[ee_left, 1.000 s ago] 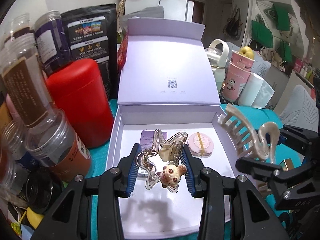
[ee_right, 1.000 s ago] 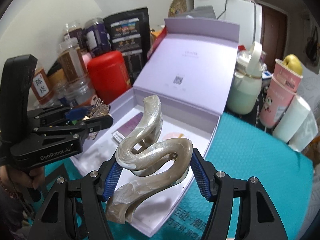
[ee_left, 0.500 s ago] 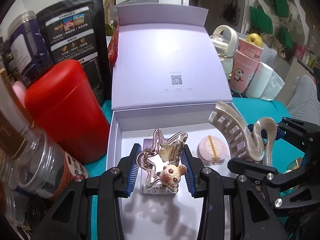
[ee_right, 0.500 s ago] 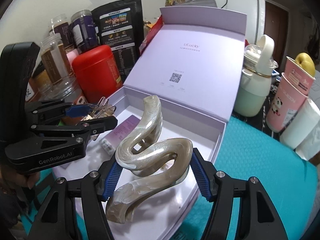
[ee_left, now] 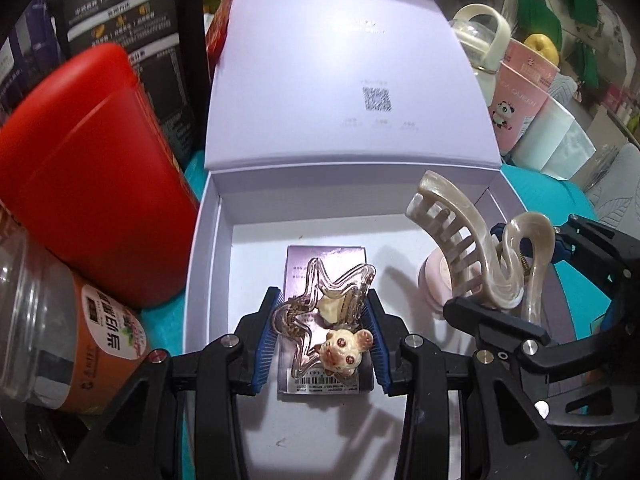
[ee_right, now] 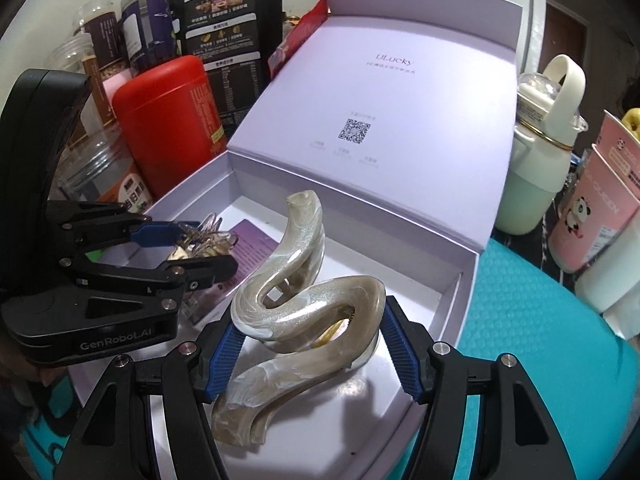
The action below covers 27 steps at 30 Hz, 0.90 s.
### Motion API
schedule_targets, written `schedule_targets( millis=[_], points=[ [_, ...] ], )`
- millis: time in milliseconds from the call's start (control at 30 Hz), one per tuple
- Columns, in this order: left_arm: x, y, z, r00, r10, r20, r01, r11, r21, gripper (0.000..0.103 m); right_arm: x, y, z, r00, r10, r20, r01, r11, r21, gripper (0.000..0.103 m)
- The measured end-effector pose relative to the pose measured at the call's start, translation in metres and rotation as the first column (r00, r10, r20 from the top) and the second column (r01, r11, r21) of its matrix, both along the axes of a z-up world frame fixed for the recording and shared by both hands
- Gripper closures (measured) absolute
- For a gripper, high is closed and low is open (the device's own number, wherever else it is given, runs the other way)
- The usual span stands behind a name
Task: Organize rigid objects
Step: 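Lower the charm and claw clip into the box and open both grippers, then withdraw both grippers from the gift box toward the remaining items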
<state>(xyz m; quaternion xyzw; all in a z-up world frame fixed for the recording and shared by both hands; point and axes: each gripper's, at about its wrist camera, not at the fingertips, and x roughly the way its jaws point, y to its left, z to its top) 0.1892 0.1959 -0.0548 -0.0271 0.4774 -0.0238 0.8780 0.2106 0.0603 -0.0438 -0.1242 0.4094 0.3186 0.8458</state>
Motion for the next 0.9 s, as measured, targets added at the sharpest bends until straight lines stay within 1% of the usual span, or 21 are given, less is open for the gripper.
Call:
schedule_targets(
  millis=[100, 233, 300, 333, 367, 433, 467, 533, 600, 700, 900],
  points=[
    [0.002, 0.001, 0.000, 1.000, 0.002, -0.009, -0.002, 1.000, -0.001, 0.063, 0.001, -0.001, -0.002, 1.000, 0.001, -0.022, -0.001, 1.000, 0.000, 0.037],
    [0.007, -0.001, -0.002, 1.000, 0.007, -0.025, -0.007, 1.000, 0.017, 0.063, 0.001, -0.001, -0.002, 1.000, -0.012, -0.014, 0.011, 1.000, -0.017, 0.034],
    [0.006, -0.004, -0.003, 0.999, 0.005, -0.035, -0.004, 0.999, 0.033, 0.063, 0.001, 0.000, -0.002, 1.000, -0.014, -0.011, 0.014, 1.000, -0.020, 0.025],
    [0.006, -0.005, -0.003, 0.999, 0.003, -0.037, -0.002, 0.999, 0.036, 0.060, 0.001, 0.000, -0.001, 1.000, -0.019, -0.009, 0.019, 1.000, -0.017, 0.021],
    [0.006, -0.006, -0.004, 0.999, -0.002, -0.038, 0.003, 0.999, 0.037, 0.058, 0.000, -0.002, -0.001, 1.000, -0.020, -0.005, 0.020, 1.000, -0.015, 0.021],
    [0.005, -0.010, -0.004, 0.999, 0.001, -0.034, 0.001, 0.999, 0.053, 0.041, -0.003, -0.003, 0.000, 1.000, -0.025, 0.006, 0.026, 0.999, -0.024, 0.021],
    [0.004, -0.011, -0.004, 1.000, 0.011, -0.027, -0.009, 0.998, 0.067, 0.037, -0.004, -0.004, 0.001, 1.000, -0.028, 0.008, 0.029, 0.999, -0.026, 0.021],
    [0.002, -0.011, -0.003, 1.000, 0.006, -0.023, -0.005, 0.999, 0.044, 0.033, -0.006, -0.007, 0.002, 1.000, -0.029, 0.006, 0.029, 0.999, -0.026, 0.021],
    [-0.001, -0.010, -0.001, 1.000, 0.010, -0.020, -0.010, 0.999, 0.037, 0.031, -0.010, -0.010, 0.004, 0.999, -0.034, 0.011, 0.034, 0.999, -0.025, 0.021],
    [-0.005, -0.012, 0.005, 1.000, 0.014, -0.002, -0.013, 0.999, 0.046, 0.031, -0.015, -0.016, 0.009, 0.999, -0.043, 0.020, 0.044, 0.999, -0.016, 0.021],
    [-0.015, -0.015, 0.018, 0.999, 0.025, 0.026, -0.026, 0.999, 0.040, 0.031, -0.025, -0.020, 0.022, 0.998, -0.054, 0.036, 0.054, 0.999, 0.003, 0.021]
  ],
)
